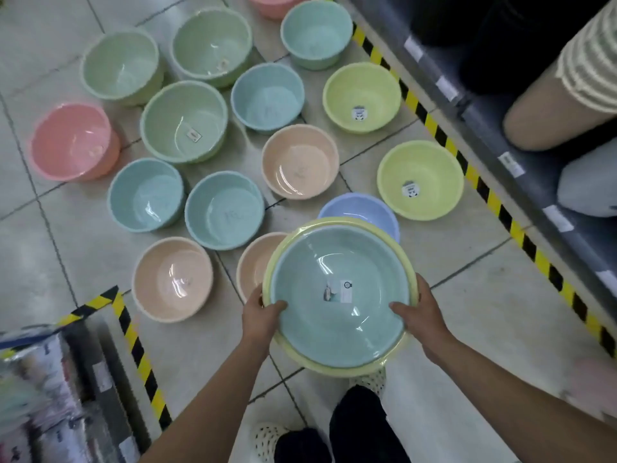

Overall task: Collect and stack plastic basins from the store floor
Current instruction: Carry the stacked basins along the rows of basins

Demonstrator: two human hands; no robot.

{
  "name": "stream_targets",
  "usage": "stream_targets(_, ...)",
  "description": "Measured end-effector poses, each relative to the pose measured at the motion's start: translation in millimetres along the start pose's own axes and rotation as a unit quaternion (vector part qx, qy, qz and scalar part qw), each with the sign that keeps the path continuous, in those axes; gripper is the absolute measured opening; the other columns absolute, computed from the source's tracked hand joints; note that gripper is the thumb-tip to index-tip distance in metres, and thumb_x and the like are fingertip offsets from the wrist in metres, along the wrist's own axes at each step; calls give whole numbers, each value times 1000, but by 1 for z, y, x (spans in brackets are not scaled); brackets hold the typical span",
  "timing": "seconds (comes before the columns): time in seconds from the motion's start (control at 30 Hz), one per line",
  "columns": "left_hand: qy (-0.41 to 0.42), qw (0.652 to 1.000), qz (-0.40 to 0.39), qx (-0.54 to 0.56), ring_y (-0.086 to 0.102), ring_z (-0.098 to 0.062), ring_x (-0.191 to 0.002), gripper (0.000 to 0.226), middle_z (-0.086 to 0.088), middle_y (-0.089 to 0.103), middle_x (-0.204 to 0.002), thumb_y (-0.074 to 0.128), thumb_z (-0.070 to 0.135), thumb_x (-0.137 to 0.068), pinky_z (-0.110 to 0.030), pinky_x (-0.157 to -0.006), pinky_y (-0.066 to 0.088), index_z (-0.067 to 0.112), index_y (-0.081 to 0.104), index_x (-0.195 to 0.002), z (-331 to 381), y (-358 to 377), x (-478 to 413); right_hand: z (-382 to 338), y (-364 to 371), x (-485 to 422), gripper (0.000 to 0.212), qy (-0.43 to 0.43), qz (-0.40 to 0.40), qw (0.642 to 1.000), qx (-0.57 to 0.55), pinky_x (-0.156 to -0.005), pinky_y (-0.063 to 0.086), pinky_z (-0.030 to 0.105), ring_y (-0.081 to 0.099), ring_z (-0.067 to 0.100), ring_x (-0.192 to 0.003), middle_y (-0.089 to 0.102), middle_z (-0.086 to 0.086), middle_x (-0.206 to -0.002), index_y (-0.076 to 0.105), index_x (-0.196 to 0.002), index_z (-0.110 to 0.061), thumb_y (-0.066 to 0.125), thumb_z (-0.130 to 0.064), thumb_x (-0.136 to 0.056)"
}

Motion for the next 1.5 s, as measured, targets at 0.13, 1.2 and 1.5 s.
stream_targets(0.13,1,1000,-16,2,70,-28,-99,54,-3,74,-108,72,0,-77,-49,-88,60,19,65,-127,29,33,-3,-9,-31,-12,70,9,28,999,-12,-82,53,37,63,18,-101,64,-8,-113,46,-138,-38,71,-2,-83)
stream_targets(1.2,-4,992,11,-125,67,-33,-106,62,-9,70,-115,76,15,-69,-50,-97,55,20,65,-130,9,219,-265,52,-18,-325,64,121,56,990,48,-98,54,49,63,31,-110,64,6,-123,49,-140,-20,73,-9,-82)
stream_targets(1.5,0,991,15,-134,64,-30,-102,56,-3,65,-111,73,5,-80,-41,-94,54,18,62,-134,-28,238,-307,92,-4,-378,63,115,40,990,77,-90,52,37,61,27,-106,61,4,-121,44,-144,-21,69,-11,-87)
Point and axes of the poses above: each hand's wrist, its own x-axis away from the middle knuckle, its own y-axis out of the palm, z = x × y, the point moved 2 cm from there along -x, towards the middle knuckle
